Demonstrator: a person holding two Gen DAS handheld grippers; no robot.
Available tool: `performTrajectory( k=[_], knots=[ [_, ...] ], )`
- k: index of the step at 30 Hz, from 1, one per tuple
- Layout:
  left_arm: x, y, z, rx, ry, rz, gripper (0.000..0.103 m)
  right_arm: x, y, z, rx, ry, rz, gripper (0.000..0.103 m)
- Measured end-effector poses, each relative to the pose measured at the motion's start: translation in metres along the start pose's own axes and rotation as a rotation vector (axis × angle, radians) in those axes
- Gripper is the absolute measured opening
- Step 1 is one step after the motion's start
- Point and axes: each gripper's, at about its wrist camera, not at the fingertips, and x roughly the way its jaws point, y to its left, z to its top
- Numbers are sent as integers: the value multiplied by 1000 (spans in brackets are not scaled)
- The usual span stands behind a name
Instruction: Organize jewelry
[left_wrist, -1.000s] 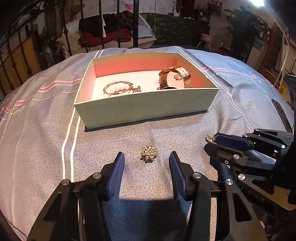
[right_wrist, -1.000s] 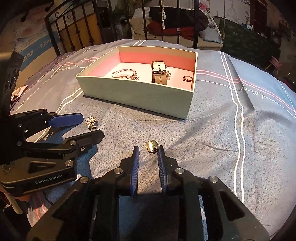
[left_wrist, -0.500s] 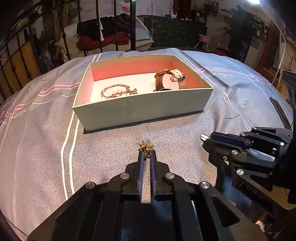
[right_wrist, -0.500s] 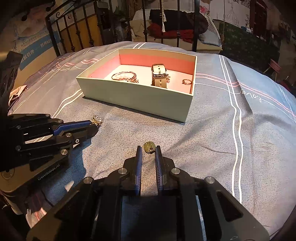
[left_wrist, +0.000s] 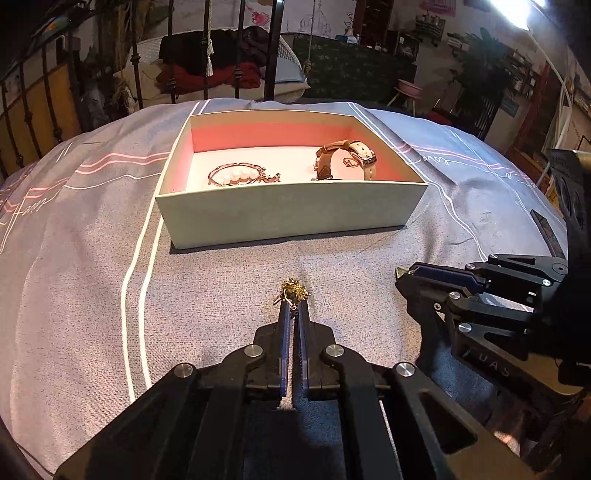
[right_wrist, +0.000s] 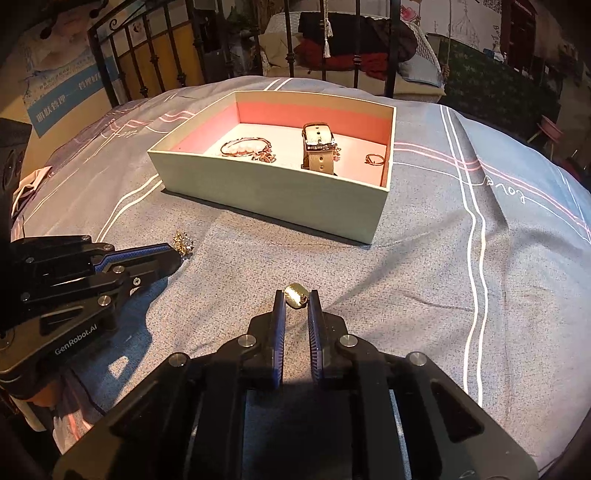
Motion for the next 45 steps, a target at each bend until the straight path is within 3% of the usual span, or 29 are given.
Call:
performTrajectory(
  k=[5,8,16,25,35,40,45],
  knots=[
    [-1,2,0,-11,-1,-9,4,3,5,2,-28,0,-16,13],
    [-2,3,0,-14,-2,-11,4,-1,8,0,-45,-19,-25,5],
    [0,0,3,-6,4,-10,8,-15,8,-7,-36,-70,7,5],
    [-28,-3,12,3,-69,-46,7,-37,14,-5,-30,-132,39,5],
    [-53,14,47,-6,-157,-48,5,-57,12,20,-20,-217,38,5],
    [-36,14,77,-20,-133,-39,5,-47,5,49,-4,-231,32,5],
    [-9,15,105,-48,-91,-7,5,-28,-1,87,4,-247,-33,5]
  ],
)
